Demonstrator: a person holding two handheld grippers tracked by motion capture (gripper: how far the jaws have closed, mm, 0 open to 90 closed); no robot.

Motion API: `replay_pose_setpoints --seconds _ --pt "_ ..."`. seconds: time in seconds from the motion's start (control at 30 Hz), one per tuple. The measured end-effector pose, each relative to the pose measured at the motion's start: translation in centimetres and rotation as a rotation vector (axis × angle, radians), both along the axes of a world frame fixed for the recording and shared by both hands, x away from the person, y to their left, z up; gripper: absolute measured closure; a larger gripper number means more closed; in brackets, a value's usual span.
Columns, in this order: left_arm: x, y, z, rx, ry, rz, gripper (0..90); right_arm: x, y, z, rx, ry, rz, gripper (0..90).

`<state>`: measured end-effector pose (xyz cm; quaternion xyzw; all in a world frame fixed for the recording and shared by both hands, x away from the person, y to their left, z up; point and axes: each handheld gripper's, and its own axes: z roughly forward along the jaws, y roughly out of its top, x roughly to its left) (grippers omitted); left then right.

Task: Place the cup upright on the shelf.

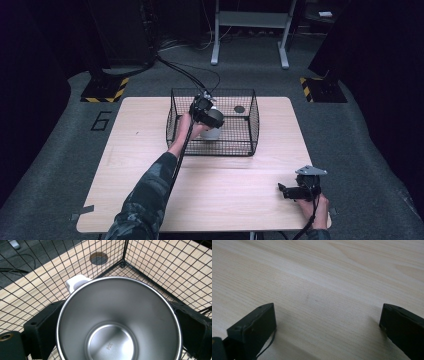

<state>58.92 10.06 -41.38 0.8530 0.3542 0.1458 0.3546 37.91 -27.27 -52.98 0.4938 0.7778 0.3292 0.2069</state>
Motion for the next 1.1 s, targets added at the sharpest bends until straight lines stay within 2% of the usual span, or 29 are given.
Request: replay_pose_setpoints --seconds 0.37,0.73,1.0,1.1 --pt "0.14 -0.54 -0.21 0.022 0.025 0.001 6.1 0.01 0.06 -0.01 0.004 -0.002 -0.01 0.4" --pt "0.38 -0.37 -0.54 0.041 0.053 0.001 6.0 0.01 0.01 -0.01 0.0 -0.001 0.0 0.4" --pt "0.48 -0.45 -0.84 0.079 0.072 -0.008 5.9 0.02 0.06 -0.01 0.004 -0.003 -0.005 0.4" --pt "0.39 -0.45 -0.94 0.074 0.077 -0.004 5.7 0.03 0.07 -0.03 0.004 -0.005 -0.006 0.4"
